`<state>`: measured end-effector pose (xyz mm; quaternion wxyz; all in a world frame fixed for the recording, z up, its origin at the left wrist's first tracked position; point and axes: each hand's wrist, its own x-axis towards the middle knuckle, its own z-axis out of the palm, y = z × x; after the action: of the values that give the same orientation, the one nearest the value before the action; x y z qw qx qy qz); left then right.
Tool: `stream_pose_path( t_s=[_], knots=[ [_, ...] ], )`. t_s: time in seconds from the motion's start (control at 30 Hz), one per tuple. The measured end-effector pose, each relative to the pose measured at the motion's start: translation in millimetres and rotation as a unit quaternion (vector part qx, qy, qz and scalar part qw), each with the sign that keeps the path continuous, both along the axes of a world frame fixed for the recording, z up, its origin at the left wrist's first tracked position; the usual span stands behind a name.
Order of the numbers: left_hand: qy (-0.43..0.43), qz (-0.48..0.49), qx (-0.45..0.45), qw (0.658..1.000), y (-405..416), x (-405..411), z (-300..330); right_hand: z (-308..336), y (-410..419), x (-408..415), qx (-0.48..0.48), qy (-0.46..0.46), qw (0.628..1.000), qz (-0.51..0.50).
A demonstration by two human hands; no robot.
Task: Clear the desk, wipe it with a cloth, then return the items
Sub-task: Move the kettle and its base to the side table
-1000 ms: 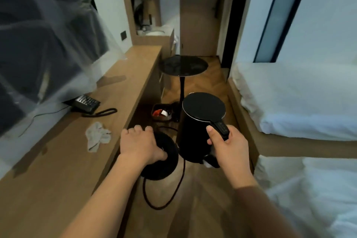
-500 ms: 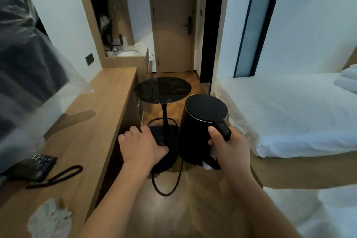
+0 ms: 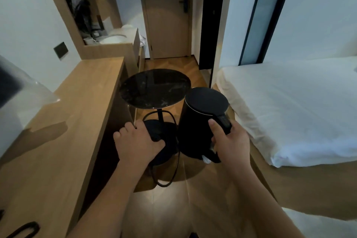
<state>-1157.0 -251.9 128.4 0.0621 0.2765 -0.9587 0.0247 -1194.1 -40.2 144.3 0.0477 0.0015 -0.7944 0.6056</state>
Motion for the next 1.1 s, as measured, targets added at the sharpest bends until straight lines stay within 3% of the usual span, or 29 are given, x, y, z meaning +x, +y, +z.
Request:
stream_pose_path(
  t_s=[0.37, 0.73, 1.1],
  knots=[
    [-0.015, 0.022, 0.026, 0.999, -70.1, -191.6, -2.5, 2.1, -62.0, -197.0, 0.013, 0.007, 1.000, -0.006],
    [-0.001, 0.026, 0.056, 0.998, -194.7, -364.4, -29.5, -23.8, -184.5, -374.5, 0.066, 0.033, 0.997, 0.006],
    [-0.003, 0.009, 0.055, 0.998, -286.8, -521.8, -46.9, -38.8, -267.7, -522.4, 0.052, 0.038, 0.998, 0.003]
  ],
)
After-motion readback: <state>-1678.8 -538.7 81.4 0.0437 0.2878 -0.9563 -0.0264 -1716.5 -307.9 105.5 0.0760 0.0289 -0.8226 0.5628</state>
